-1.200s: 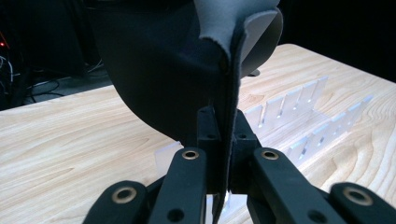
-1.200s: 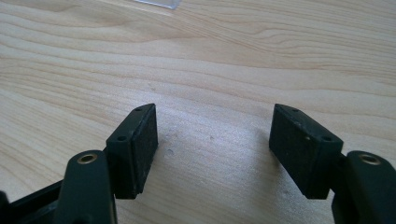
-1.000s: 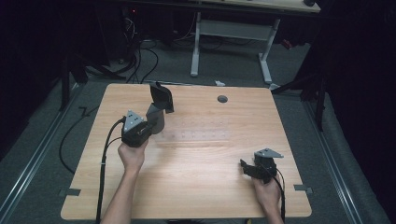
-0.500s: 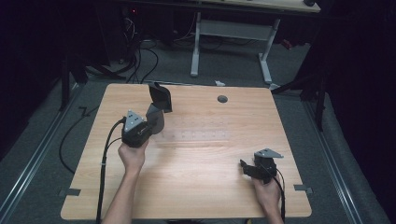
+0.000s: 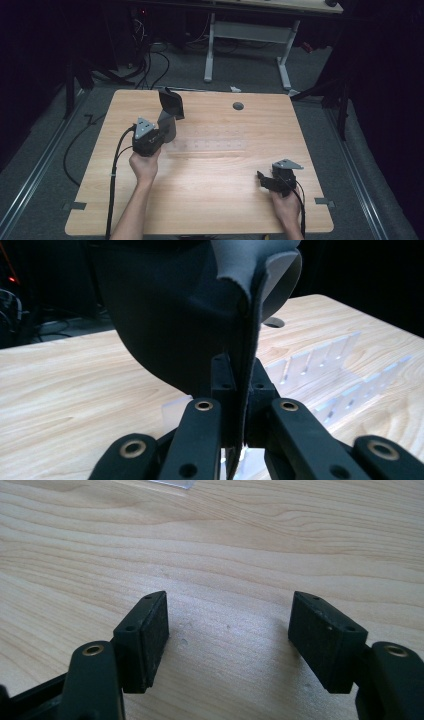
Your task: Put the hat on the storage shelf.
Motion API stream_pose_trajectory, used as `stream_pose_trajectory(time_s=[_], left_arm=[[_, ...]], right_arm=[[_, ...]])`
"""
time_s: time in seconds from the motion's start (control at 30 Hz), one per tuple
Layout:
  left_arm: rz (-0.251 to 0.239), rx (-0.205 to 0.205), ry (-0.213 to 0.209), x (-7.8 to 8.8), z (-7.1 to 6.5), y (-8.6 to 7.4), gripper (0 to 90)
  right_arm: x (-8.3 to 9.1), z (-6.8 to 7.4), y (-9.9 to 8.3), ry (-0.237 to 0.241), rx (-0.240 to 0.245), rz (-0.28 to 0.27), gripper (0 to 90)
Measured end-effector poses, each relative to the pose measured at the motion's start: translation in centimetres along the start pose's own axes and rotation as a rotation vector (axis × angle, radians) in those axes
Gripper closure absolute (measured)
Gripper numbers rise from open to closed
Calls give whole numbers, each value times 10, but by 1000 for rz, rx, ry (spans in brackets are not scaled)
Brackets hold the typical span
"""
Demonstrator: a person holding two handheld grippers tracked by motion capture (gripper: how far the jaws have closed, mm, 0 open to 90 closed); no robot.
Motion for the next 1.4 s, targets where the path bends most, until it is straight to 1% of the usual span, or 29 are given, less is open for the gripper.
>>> stream_pose_trajectory(time_s=[0.07, 0.2, 0.27, 0.33, 0.43, 0.5, 0.6, 0.67, 0.73, 0.77, 0.8, 0.87, 0.97, 1.17, 1.27, 1.4], left_arm=[[1, 13, 4, -1, 0, 0, 868], [-4, 40, 34, -4, 2, 2, 867], [-7, 43, 41, -5, 1, 1, 867], [-6, 34, 38, -5, 0, 0, 867], [4, 5, 34, -7, -4, -2, 867], [5, 1, 31, -6, -6, -3, 867], [3, 12, 36, -5, -7, -3, 867], [7, 26, 49, -6, -7, -3, 866], [34, 52, 69, -8, -6, -4, 866], [39, 47, 78, -9, -5, -6, 865], [37, 31, 80, -9, -5, -7, 865], [42, 13, 79, -9, -4, -11, 865], [43, 3, 70, -6, -2, -14, 865], [39, 21, 66, -1, 3, -16, 861], [58, 15, 59, 3, 3, -17, 856], [99, 2, 59, 10, 5, -19, 847]], right_arm=[[0, 0, 0, 0, 0, 0, 327], [0, 0, 0, 0, 0, 0, 327], [0, 0, 0, 2, 1, 0, 326], [0, 0, 0, 1, 1, 0, 326], [0, 0, 0, 4, 2, 0, 326], [0, 0, 0, 4, 2, 0, 326], [0, 0, 0, 4, 2, 0, 326], [0, 0, 0, 4, 2, 0, 326], [0, 0, 0, 4, 2, 0, 326], [0, 0, 0, 6, 3, 0, 325], [0, 0, 0, 7, 3, 1, 325], [0, 0, 0, 8, 4, 0, 325], [0, 1, 0, 9, 4, 1, 325], [0, 1, 0, 11, 6, 1, 323], [0, 1, 0, 12, 6, 0, 323], [0, 1, 0, 12, 7, 0, 323]])
Point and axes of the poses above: each handheld gripper's, and its own axes: x roughly backward along the jaws, y roughly out of its top, z roughly to its left, the point moved 2 cm from there along -x, roughly forward along the jaws, and after that the axes turned 14 degrees about -z, right-handed, at the moved point
